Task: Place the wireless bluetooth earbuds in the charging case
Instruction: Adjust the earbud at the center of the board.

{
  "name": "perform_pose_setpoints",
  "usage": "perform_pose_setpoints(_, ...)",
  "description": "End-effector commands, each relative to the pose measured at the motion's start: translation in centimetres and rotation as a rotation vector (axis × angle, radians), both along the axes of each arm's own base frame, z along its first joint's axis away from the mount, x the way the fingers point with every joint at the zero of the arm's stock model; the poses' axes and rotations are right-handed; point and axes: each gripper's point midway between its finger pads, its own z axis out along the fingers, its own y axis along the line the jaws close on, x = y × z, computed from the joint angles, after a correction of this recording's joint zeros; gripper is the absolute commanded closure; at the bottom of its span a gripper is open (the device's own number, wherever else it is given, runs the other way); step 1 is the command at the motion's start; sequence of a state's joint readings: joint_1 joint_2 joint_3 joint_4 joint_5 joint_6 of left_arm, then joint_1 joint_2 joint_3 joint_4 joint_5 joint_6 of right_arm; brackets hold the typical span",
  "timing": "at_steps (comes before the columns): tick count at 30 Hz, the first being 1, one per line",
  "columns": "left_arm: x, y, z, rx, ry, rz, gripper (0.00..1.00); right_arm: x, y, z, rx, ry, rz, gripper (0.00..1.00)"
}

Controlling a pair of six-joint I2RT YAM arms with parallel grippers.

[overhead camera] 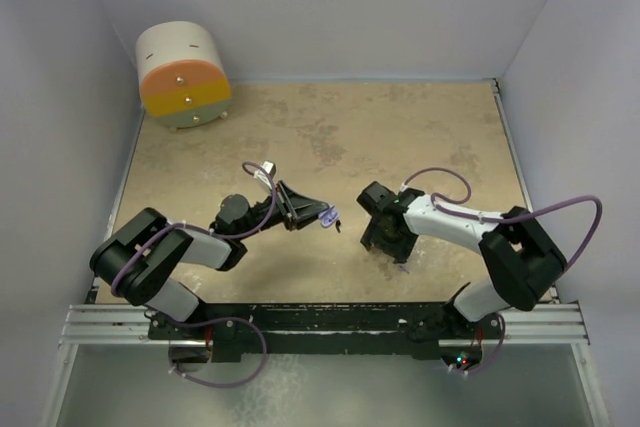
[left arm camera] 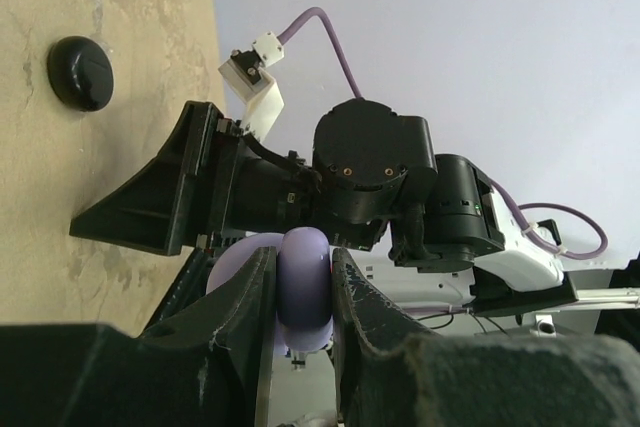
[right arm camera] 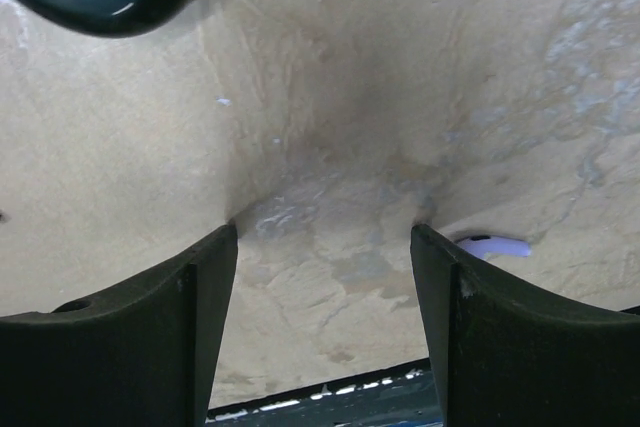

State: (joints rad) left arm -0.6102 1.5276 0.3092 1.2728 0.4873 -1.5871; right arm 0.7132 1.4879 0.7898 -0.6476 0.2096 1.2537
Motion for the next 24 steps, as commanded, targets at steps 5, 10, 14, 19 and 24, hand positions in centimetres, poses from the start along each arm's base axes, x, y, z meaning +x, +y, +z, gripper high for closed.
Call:
perform_pose_setpoints(5, -0.7, 0.2, 1.4, -0.034, -0.061, -0.015, 1.00, 1.5, 0.4, 2.4, 0.009, -0.094, -0.128, 0.24)
perform_pose_setpoints(10, -0.5, 0.1, 1.7, -0.020, -0.074, -0.011, 1.00, 1.5, 0.0, 5.8, 0.054, -0.188, -0.250, 0.14)
perform_pose_setpoints(14, -0.4, 0.1, 1.8, -0.004, -0.080, -0.006, 1.00, 1.3, 2.9, 8.3, 0.217, -0.253, -0.331, 0.11)
perform_pose_setpoints(19, -0.2, 0.0, 2.0, -0.005, -0.082, -0.006, 1.00, -0.7, 5.6, 8.1, 0.269, -0.225, -0.428, 0.05)
perform_pose_setpoints(24, -0.2, 0.0, 1.9, 0.000, -0.079, -0.006, 1.00, -1.9, 6.6, 6.6, 0.239, -0.192, -0.476, 0.00)
